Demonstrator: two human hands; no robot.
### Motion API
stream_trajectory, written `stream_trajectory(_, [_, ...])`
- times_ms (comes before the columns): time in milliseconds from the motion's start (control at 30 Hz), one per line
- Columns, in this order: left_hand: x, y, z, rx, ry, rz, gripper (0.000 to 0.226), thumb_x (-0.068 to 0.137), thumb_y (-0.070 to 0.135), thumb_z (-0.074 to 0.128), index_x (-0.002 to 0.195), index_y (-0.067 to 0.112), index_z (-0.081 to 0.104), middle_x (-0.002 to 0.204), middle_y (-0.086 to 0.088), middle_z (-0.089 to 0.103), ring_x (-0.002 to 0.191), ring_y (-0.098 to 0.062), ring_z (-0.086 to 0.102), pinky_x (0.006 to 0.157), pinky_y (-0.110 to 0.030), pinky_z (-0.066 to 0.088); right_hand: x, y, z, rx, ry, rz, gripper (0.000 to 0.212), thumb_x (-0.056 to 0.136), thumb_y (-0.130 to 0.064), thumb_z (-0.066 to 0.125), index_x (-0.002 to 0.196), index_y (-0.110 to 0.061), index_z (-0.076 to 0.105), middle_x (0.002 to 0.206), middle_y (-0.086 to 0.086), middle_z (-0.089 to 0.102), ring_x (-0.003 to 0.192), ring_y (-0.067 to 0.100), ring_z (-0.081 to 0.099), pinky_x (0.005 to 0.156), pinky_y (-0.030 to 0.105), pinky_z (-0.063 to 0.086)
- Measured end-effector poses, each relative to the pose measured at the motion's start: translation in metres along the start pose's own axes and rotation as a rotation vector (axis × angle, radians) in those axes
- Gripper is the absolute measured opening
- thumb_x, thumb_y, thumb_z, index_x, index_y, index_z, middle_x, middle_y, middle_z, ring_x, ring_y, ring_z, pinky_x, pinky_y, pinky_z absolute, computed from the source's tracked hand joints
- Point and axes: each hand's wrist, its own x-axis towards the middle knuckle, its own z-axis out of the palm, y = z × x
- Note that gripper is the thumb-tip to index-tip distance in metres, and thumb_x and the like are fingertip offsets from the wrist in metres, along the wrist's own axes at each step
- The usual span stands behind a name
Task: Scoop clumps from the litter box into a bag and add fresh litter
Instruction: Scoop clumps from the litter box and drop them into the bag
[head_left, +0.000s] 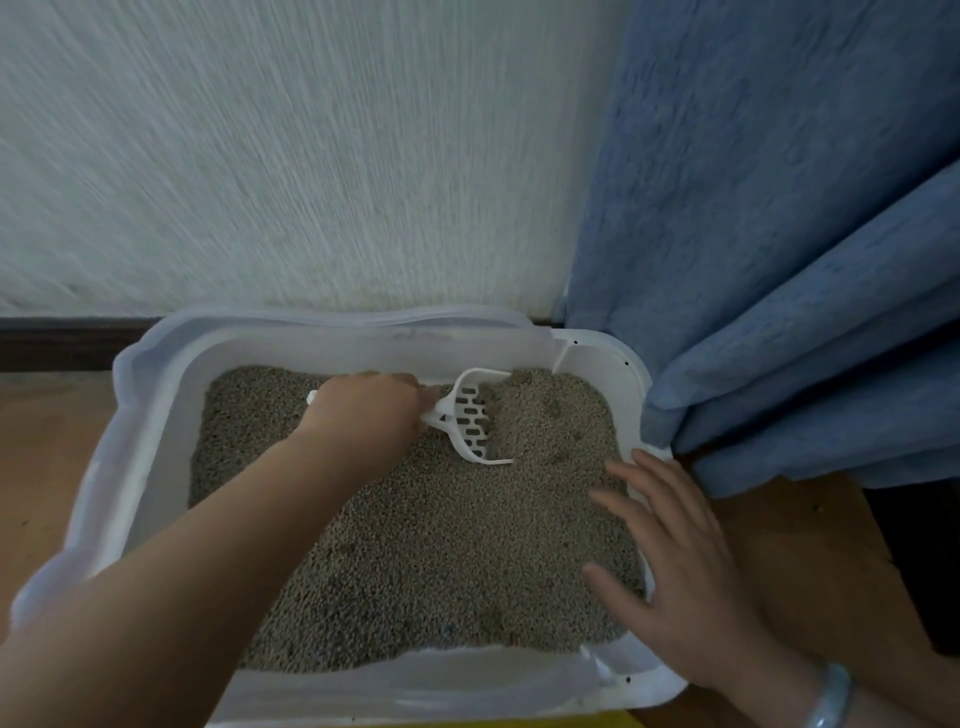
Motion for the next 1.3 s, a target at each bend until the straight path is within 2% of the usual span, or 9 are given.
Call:
stream_trajectory(200, [0.0, 0.004, 0.011, -0.076, 0.05, 0.027, 0.037, 0.098, 0.03, 0.041, 0.134, 0.032, 0.044, 0.124, 0.006, 0.055, 0.108, -0.023, 0.056, 0.073, -0.03, 0.04, 0.001, 0.0, -0.001, -0.006, -0.015, 0.017, 0.052, 0.082, -0.053, 0.053, 0.123, -0.021, 0.055, 0.138, -0.004, 0.043, 0.136, 0.018, 0.031, 0.111, 0.047, 0.025])
stream_trajectory(333, [0.0, 0.0, 0.018, -0.114, 0.097, 0.057, 0.038, 0.097, 0.033, 0.041, 0.135, 0.034, 0.043, 0.121, 0.007, 0.056, 0.108, -0.021, 0.055, 0.073, -0.03, 0.041, 0.001, -0.001, -0.001, 0.006, -0.007, 0.018, 0.051, 0.084, -0.054, 0.051, 0.12, -0.019, 0.058, 0.136, -0.004, 0.045, 0.134, 0.017, 0.034, 0.11, 0.048, 0.025])
stream_trajectory(500, [-0.006, -0.001, 0.03, -0.159, 0.117, 0.077, 0.042, 0.098, 0.034, 0.041, 0.14, 0.033, 0.039, 0.133, 0.008, 0.051, 0.116, -0.021, 0.051, 0.085, -0.032, 0.045, 0.0, -0.001, -0.002, 0.013, -0.018, 0.022, 0.051, 0.085, -0.056, 0.048, 0.122, -0.021, 0.056, 0.136, -0.005, 0.044, 0.133, 0.015, 0.034, 0.11, 0.048, 0.025])
stream_trajectory(700, [-0.008, -0.003, 0.03, -0.135, 0.169, 0.137, 0.041, 0.094, 0.032, 0.051, 0.135, 0.026, 0.048, 0.124, 0.004, 0.06, 0.106, -0.027, 0.058, 0.08, -0.037, 0.05, 0.001, -0.001, -0.004, 0.008, -0.023, 0.026, 0.051, 0.085, -0.056, 0.048, 0.121, -0.02, 0.056, 0.134, -0.005, 0.045, 0.132, 0.014, 0.034, 0.111, 0.046, 0.024])
stream_trajectory(800, [-0.007, 0.0, 0.025, -0.114, 0.182, 0.146, 0.042, 0.094, 0.032, 0.05, 0.136, 0.028, 0.047, 0.12, 0.005, 0.061, 0.105, -0.025, 0.058, 0.078, -0.036, 0.05, 0.001, -0.001, -0.004, 0.003, -0.023, 0.024, 0.053, 0.084, -0.054, 0.051, 0.123, -0.019, 0.055, 0.137, -0.005, 0.043, 0.135, 0.014, 0.03, 0.11, 0.047, 0.024])
stream_trajectory(1000, [0.008, 0.015, 0.015, -0.061, 0.111, 0.143, 0.044, 0.098, 0.036, 0.04, 0.141, 0.034, 0.034, 0.13, 0.011, 0.049, 0.112, -0.018, 0.05, 0.082, -0.032, 0.044, 0.001, -0.003, -0.003, -0.047, -0.021, 0.083, 0.069, 0.083, -0.055, 0.05, 0.138, -0.015, 0.039, 0.152, 0.001, 0.027, 0.143, 0.02, 0.018, 0.115, 0.042, 0.018])
stream_trajectory(1133, [0.013, 0.026, 0.023, -0.123, 0.097, 0.131, 0.043, 0.098, 0.034, 0.04, 0.141, 0.033, 0.034, 0.132, 0.009, 0.048, 0.116, -0.021, 0.05, 0.086, -0.034, 0.045, 0.002, -0.004, -0.003, -0.054, -0.032, 0.1, 0.076, 0.084, -0.059, 0.046, 0.143, -0.012, 0.031, 0.154, 0.0, 0.022, 0.144, 0.019, 0.016, 0.114, 0.04, 0.018])
stream_trajectory(1300, [0.01, 0.028, 0.041, -0.294, 0.075, 0.145, 0.042, 0.097, 0.033, 0.043, 0.139, 0.031, 0.04, 0.135, 0.005, 0.05, 0.117, -0.023, 0.049, 0.092, -0.035, 0.043, 0.003, -0.005, -0.003, -0.027, -0.006, 0.092, 0.077, 0.085, -0.058, 0.046, 0.143, -0.011, 0.028, 0.152, 0.003, 0.025, 0.142, 0.021, 0.021, 0.111, 0.045, 0.023])
